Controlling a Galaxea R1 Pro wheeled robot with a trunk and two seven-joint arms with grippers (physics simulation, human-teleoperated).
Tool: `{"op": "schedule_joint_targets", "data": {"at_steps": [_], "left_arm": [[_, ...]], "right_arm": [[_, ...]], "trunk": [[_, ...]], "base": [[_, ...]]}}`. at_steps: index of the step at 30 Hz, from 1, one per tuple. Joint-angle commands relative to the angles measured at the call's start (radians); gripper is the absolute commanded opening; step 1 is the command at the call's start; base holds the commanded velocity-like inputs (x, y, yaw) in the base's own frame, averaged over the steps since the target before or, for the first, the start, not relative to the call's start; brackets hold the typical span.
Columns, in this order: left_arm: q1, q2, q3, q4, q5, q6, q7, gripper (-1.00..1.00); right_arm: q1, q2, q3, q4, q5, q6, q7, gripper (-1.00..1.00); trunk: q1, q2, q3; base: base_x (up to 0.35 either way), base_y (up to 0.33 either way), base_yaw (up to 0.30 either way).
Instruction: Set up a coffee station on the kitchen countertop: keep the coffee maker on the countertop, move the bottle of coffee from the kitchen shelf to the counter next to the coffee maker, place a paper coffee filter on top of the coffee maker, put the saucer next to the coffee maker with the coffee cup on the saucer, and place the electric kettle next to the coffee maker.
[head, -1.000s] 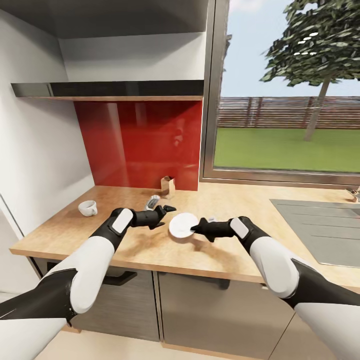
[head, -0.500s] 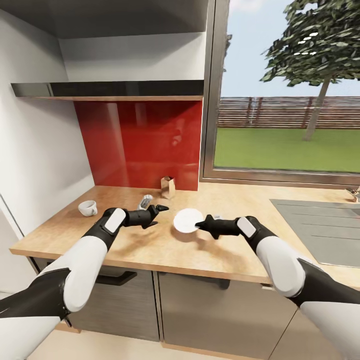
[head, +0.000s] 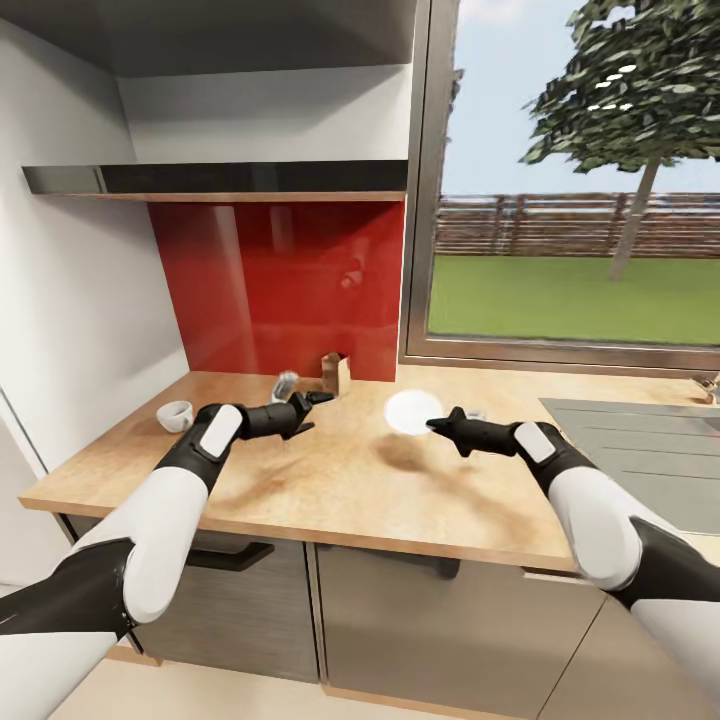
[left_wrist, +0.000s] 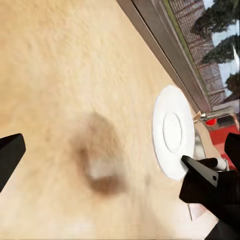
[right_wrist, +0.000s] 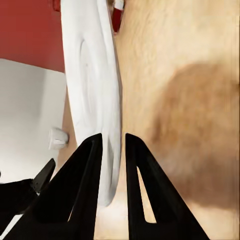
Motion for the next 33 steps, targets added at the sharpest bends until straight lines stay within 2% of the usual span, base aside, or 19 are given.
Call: {"op": "schedule_joint_targets", "data": {"at_steps": [1, 3, 5, 7, 8, 12, 15, 27, 29, 33], "left_arm": [[-0.001, -0.001, 0.008, -0.004, -0.005, 0.009, -0.012, 1.0], [-0.001, -0.001, 0.008, -0.008, -0.005, 0.013, -0.035, 1.0], [-0.001, -0.001, 0.008, -0.012, -0.005, 0.016, -0.09, 1.0], [0.0, -0.001, 0.007, -0.006, -0.008, 0.018, -0.187, 1.0], [0.0, -0.001, 0.007, -0.005, -0.009, 0.018, -0.203, 1.0], [0.0, 0.009, 0.007, -0.004, -0.01, 0.018, -0.224, 1.0], [0.001, 0.013, 0.007, -0.004, -0.01, 0.019, -0.231, 1.0], [0.001, 0.015, 0.002, -0.004, -0.01, 0.019, -0.243, 1.0], [0.001, 0.015, -0.01, -0.003, -0.01, 0.019, -0.276, 1.0], [0.002, 0.013, -0.117, 0.004, -0.01, 0.019, -0.414, 1.0]], "right_arm": [[-0.001, -0.007, -0.006, -0.004, -0.002, 0.006, 0.004, -1.0], [-0.001, -0.017, -0.006, -0.014, -0.008, 0.006, 0.004, -1.0], [-0.001, -0.026, -0.006, -0.028, -0.014, 0.006, 0.004, -1.0], [-0.001, -0.034, -0.006, -0.043, -0.018, 0.006, 0.013, -1.0], [-0.001, -0.037, -0.006, -0.045, -0.018, 0.006, 0.033, -1.0], [-0.001, -0.04, -0.005, -0.049, -0.019, 0.006, 0.087, -1.0], [-0.001, -0.041, -0.005, -0.049, -0.018, 0.006, 0.1, -1.0], [-0.001, -0.047, -0.005, -0.05, -0.017, 0.006, 0.108, -1.0], [-0.001, -0.048, -0.005, -0.05, -0.017, 0.006, 0.109, -1.0], [-0.001, -0.05, -0.005, -0.054, -0.017, 0.005, 0.109, -1.0]], "trunk": [[0.0, -0.001, -0.001], [0.0, -0.001, -0.001], [0.0, -0.001, -0.001], [0.0, -0.001, -0.001], [0.0, -0.001, -0.001], [0.0, -0.001, -0.001], [0.0, -0.001, -0.001], [0.0, -0.001, -0.001], [0.0, -0.001, -0.001], [0.0, -0.001, -0.001]], "base": [[0.0, 0.0, 0.0], [0.0, 0.0, 0.0], [0.0, 0.0, 0.0], [-0.037, 0.0, 0.0], [-0.169, 0.0, 0.0], [-0.25, 0.0, 0.0], [-0.313, 0.0, 0.0], [-0.336, 0.0, 0.0], [-0.239, 0.0, 0.0], [-0.1, 0.0, 0.0]]}}
